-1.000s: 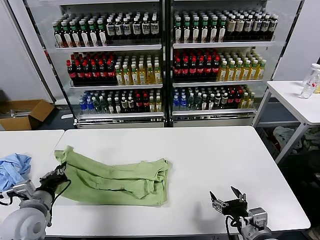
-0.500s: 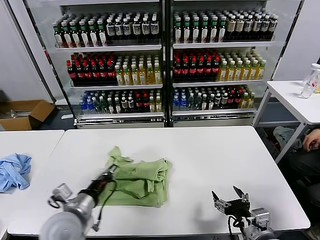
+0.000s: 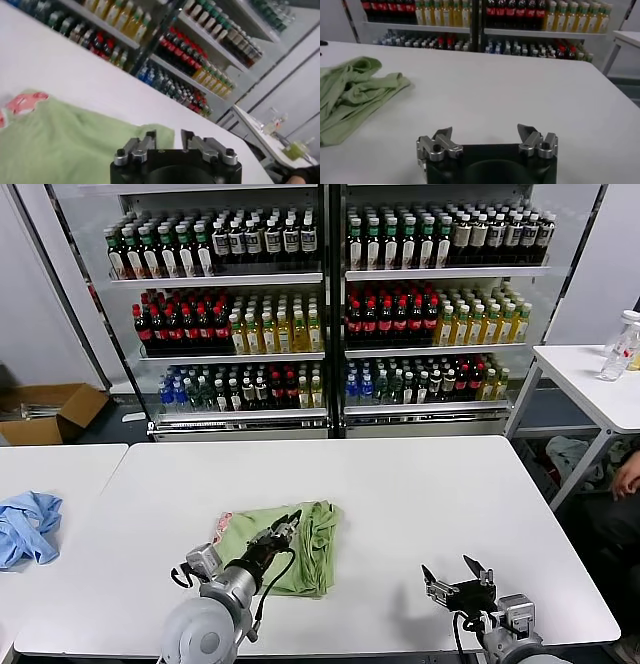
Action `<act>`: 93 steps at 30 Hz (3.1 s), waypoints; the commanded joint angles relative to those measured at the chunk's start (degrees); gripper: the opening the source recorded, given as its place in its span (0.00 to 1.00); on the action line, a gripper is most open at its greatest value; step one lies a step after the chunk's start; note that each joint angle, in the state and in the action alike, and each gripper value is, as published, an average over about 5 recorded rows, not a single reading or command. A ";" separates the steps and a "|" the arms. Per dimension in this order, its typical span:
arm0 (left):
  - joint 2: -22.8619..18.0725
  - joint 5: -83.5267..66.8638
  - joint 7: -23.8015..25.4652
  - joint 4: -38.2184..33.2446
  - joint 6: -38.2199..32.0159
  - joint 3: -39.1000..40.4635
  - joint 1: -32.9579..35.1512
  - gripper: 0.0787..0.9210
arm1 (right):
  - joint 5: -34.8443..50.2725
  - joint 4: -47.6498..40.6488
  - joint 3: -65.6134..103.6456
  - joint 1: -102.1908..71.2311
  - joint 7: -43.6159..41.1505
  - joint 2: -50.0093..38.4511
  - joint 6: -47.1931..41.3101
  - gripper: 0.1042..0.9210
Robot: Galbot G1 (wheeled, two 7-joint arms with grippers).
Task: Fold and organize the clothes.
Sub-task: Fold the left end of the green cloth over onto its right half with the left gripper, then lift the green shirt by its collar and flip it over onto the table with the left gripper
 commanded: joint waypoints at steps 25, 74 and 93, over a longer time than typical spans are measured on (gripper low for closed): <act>4.61 -2.61 8.43 13.53 5.17 -12.92 3.71 0.87 | -0.33 -0.37 -0.42 2.03 0.16 1.35 -0.24 0.88; 20.28 -33.74 4.38 1.91 4.70 -47.78 3.53 0.02 | -2.40 0.75 -4.31 4.86 -0.04 2.66 7.68 0.88; -12.28 -0.83 -2.59 1.41 -0.28 1.75 -6.12 0.02 | -4.36 0.23 -3.66 5.00 -0.94 1.20 9.90 0.88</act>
